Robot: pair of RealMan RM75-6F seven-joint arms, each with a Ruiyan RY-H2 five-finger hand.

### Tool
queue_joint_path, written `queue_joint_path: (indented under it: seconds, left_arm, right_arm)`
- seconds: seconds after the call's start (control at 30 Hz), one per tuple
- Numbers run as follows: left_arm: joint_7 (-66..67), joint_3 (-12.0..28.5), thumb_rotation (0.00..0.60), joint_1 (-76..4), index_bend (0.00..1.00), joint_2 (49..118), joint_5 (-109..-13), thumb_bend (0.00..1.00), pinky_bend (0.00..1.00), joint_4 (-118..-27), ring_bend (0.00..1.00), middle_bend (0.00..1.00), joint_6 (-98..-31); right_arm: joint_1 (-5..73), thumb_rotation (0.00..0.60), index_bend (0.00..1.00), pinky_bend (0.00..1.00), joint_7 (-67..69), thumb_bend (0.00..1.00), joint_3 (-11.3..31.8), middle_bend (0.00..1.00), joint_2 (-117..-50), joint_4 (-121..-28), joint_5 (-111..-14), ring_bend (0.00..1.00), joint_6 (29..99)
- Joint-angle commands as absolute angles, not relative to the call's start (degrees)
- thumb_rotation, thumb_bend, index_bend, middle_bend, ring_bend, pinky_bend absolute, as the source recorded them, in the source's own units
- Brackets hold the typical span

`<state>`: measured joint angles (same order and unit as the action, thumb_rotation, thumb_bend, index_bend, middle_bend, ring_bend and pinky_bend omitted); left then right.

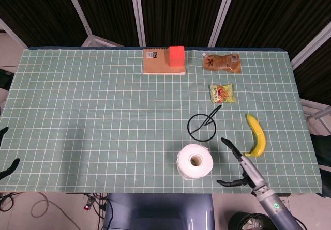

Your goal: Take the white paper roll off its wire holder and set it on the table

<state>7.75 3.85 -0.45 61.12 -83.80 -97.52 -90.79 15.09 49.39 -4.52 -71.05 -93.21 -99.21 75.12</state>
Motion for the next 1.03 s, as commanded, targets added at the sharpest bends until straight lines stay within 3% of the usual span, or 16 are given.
queue_joint_path:
  seconds: [0.03, 0.23, 0.53, 1.03]
  left_arm:
    - [7.6, 3.8, 0.600, -0.3, 0.13, 61.0, -83.9, 0.22, 0.03, -97.6, 0.00, 0.00, -91.0]
    - [7.6, 3.8, 0.600, -0.2, 0.13, 61.0, -83.9, 0.22, 0.03, -97.6, 0.00, 0.00, -91.1]
    - [8.1, 3.3, 0.600, -0.4, 0.12, 61.0, -84.5, 0.22, 0.03, -97.9, 0.00, 0.00, -90.6]
    - [8.6, 2.5, 0.600, -0.4, 0.12, 61.5, -86.8, 0.22, 0.03, -97.6, 0.00, 0.00, -91.0]
  right_arm:
    - [11.9, 0.600, 0.00, 0.00, 47.9, 0.00, -7.2, 0.00, -64.1, -95.2, -102.9, 0.00, 81.9]
    - [7.9, 0.600, 0.00, 0.00, 33.3, 0.00, -6.0, 0.00, -58.2, -93.8, -103.3, 0.00, 89.6]
    - [3.3, 0.600, 0.00, 0.00, -1.6, 0.00, -1.0, 0.00, -64.5, -86.9, -100.3, 0.00, 94.8]
    - [4.0, 0.600, 0.00, 0.00, -6.7, 0.00, -0.2, 0.00, -67.7, -83.4, -99.8, 0.00, 93.0]
